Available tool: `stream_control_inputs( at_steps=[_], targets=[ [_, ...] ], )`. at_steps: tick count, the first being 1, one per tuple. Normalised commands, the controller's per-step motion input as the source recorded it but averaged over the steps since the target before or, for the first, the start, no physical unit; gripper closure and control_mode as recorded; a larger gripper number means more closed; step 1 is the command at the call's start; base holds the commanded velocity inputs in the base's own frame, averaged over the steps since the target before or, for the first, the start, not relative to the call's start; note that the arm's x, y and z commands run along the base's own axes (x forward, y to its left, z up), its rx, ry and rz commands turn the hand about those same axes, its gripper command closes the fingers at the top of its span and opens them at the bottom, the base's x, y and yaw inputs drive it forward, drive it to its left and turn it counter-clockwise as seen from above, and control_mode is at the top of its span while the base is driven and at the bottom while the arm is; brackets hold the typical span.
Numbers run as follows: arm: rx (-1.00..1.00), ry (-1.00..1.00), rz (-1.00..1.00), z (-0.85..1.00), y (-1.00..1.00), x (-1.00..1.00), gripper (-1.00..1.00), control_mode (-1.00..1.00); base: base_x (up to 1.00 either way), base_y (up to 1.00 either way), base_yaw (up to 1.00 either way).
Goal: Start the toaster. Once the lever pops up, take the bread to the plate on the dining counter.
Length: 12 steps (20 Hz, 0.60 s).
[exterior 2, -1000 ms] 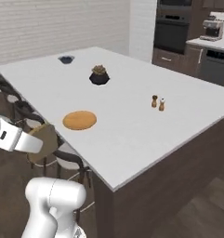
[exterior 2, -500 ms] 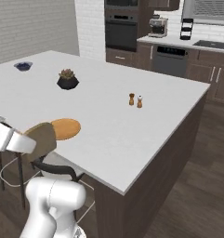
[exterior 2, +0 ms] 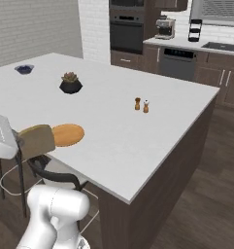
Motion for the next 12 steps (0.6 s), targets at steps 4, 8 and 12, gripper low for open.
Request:
stream_control_inputs(
  at_steps=[4, 8, 12],
  targets=[
    [0.2, 0.07, 0.04, 0.02, 0.0, 0.69, 1.0, -1.0, 0.0, 0.0, 0.0],
    [0.2, 0.03, 0.22, 0.0, 0.0, 0.69, 1.0, -1.0, 0.0, 0.0, 0.0],
    [0.23, 0.0, 0.32, 0.0, 0.0, 0.57, 1.0, -1.0, 0.0, 0.0, 0.0]
  ],
)
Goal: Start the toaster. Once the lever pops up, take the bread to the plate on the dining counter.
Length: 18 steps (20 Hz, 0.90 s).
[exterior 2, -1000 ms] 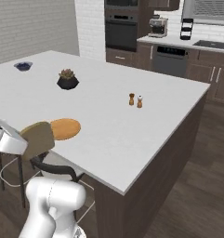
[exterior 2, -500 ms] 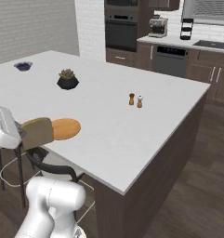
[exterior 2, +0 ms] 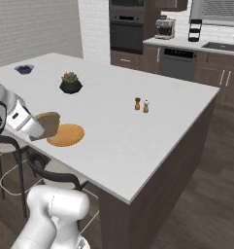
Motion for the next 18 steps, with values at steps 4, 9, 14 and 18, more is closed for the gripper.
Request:
stream_control_inputs(
  at_steps=[4, 9, 14, 18],
  targets=[
    [0.28, 0.0, 0.36, 0.0, 0.0, 0.49, 1.0, -1.0, 0.0, 0.0, 0.0],
    [0.37, 0.0, 0.41, 0.0, 0.0, 0.34, 1.0, -1.0, 0.0, 0.0, 0.0],
    [0.39, 0.0, 0.46, 0.0, 0.0, 0.22, 1.0, -1.0, 0.0, 0.0, 0.0],
    [0.32, 0.0, 0.34, -0.16, 0.0, 0.06, 1.0, -1.0, 0.0, 0.0, 0.0]
  ],
)
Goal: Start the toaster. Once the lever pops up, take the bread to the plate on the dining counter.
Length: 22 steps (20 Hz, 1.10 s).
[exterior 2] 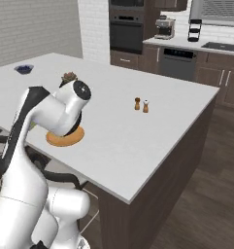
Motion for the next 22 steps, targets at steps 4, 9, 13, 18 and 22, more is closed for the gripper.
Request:
stream_control_inputs(
  at_steps=[4, 9, 13, 18, 22],
  targets=[
    [0.24, 0.01, 0.2, -0.24, 0.0, 0.16, 1.0, -1.0, 0.0, 0.0, 0.0],
    [0.13, 0.03, 0.06, -0.29, 0.12, 0.32, 1.0, -1.0, 0.0, 0.0, 0.0],
    [0.01, 0.0, 0.0, -0.39, 0.23, 0.33, 1.0, -1.0, 0.0, 0.0, 0.0],
    [0.0, 0.0, 0.0, -0.45, 0.18, 0.1, 1.0, -1.0, 0.0, 0.0, 0.0],
    [0.0, 0.0, 0.0, -0.44, 0.06, 0.07, 1.0, -1.0, 0.0, 0.0, 0.0]
  ],
)
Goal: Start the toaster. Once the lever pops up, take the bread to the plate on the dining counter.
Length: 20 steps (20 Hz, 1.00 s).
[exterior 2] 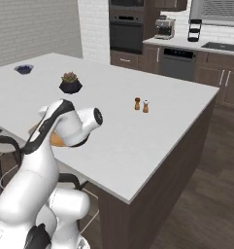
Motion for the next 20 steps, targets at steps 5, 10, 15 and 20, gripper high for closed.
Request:
stream_control_inputs(
  at_steps=[5, 10, 15, 20],
  targets=[
    [0.0, 0.0, 0.0, -0.31, 0.0, 0.29, 1.0, -1.0, 0.0, 0.0, 0.0],
    [0.0, 0.01, 0.0, -0.24, -0.03, 0.43, 1.0, -1.0, 0.0, 0.0, 0.0],
    [0.0, 0.04, 0.0, -0.33, -0.04, 0.42, 1.0, -1.0, 0.0, 0.0, 0.0],
    [0.0, 0.02, 0.0, -0.23, 0.0, 0.49, 1.0, -1.0, 0.0, 0.0, 0.0]
  ],
)
